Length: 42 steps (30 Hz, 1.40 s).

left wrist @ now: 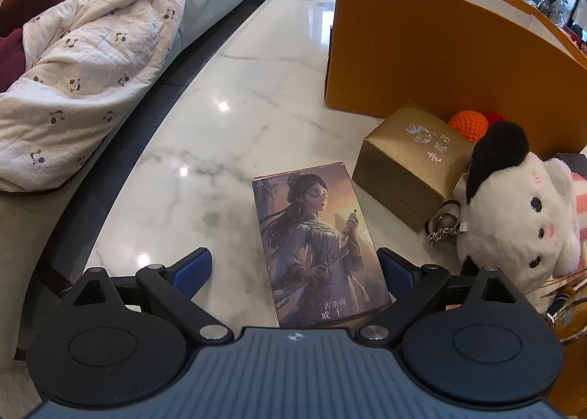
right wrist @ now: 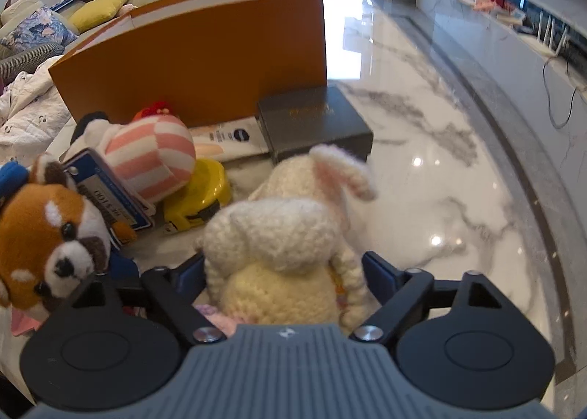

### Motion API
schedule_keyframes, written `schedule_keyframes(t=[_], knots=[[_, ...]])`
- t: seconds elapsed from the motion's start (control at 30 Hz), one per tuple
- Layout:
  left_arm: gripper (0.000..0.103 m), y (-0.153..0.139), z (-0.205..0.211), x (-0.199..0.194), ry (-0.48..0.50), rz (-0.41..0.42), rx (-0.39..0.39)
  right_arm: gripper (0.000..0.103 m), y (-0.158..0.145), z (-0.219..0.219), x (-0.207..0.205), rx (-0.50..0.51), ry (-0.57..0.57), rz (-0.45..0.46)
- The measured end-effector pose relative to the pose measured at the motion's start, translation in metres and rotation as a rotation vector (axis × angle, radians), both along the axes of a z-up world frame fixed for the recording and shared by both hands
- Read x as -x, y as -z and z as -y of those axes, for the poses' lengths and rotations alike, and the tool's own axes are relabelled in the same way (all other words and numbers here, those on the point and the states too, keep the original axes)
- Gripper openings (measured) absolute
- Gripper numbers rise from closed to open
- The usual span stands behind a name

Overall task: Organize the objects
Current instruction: 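Close the left tool on the card box while the right tool grasps the crocheted bunny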

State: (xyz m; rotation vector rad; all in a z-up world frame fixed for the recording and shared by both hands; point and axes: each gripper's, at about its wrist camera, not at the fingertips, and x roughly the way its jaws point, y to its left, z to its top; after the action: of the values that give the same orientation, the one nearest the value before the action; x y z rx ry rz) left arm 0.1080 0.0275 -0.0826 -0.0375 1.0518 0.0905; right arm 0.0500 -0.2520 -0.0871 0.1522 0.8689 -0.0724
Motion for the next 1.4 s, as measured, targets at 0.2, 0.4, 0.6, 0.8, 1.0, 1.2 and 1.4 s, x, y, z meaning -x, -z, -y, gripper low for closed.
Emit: schedule_keyframes(t=[0.2, 0.4, 0.6, 0.8, 1.0, 1.2, 1.4], knots=[[0.103, 0.0, 0.001, 0.004, 0.017, 0.026, 0.001, 0.078, 0.002, -0.003, 0.001, 0.017, -0.035, 0.019], [0.069, -0.006, -0.003, 0.009, 0.032, 0.068, 0.013, 0.07, 0.0, 0.0, 0.006, -0.034, -0.046, 0.037], [0.069, -0.008, -0.009, 0.013, 0.027, 0.06, 0.045, 0.069, -0.004, 0.0, 0.012, -0.046, -0.044, 0.057], [0.069, -0.009, -0.007, 0.018, 0.029, 0.058, 0.042, 0.069, -0.006, 0.0, 0.016, -0.04, -0.04, 0.063], [0.068, -0.013, -0.006, 0.025, 0.032, 0.07, 0.029, 0.069, -0.01, 0.001, 0.023, -0.038, -0.034, 0.074], [0.068, -0.018, -0.006, 0.033, 0.033, 0.08, 0.018, 0.069, -0.015, 0.0, 0.031, -0.032, -0.033, 0.089], [0.068, -0.023, -0.005, 0.04, 0.046, 0.095, 0.005, 0.069, -0.018, -0.003, 0.038, -0.023, -0.041, 0.096]])
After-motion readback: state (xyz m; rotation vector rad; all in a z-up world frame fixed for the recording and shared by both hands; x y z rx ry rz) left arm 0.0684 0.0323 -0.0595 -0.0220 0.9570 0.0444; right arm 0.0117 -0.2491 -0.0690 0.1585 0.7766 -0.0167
